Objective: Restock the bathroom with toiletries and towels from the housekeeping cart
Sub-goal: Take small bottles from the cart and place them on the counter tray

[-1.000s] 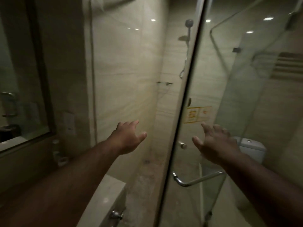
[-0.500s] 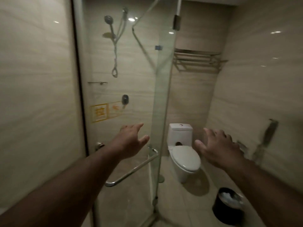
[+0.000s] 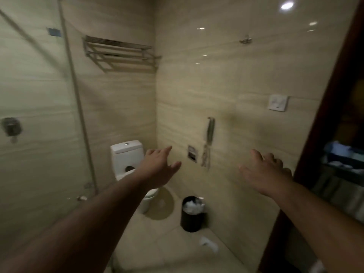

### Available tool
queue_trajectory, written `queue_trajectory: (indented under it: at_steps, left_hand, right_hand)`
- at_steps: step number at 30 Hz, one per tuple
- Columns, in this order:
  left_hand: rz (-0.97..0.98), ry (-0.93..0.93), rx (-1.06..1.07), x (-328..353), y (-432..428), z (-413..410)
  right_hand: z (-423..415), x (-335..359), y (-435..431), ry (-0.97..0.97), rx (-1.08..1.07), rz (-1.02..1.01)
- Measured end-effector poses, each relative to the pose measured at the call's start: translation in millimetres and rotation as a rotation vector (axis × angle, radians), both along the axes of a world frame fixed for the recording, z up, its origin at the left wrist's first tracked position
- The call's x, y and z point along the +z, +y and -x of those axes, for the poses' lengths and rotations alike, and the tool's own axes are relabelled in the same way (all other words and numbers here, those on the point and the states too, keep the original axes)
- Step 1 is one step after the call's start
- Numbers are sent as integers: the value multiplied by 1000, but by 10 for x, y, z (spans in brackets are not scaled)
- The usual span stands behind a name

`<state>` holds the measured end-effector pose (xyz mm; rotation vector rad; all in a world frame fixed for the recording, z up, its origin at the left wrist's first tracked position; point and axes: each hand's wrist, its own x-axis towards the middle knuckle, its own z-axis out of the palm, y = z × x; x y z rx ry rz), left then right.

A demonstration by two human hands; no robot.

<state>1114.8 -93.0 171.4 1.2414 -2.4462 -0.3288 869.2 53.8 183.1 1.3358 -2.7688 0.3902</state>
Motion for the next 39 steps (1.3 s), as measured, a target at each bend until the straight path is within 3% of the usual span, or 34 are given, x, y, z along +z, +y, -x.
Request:
queue_trajectory:
  at_steps: [13,25,31,39]
  left_hand:
    - [35,51,-414,170,-609,1777]
    - [-18,36,-738,-40,-241,3144]
    - [-40,51,-822,-230,-43,3667]
    - [19,-8,-718,-134,-175,4491]
  right_hand:
    - [877,359,274,146,-392,-5]
    - [1484,145,1128,78,-637,-82]
    - [2118,-96,1146,70,-617,-73]
    - [3240,-263,858,55,-525,-57]
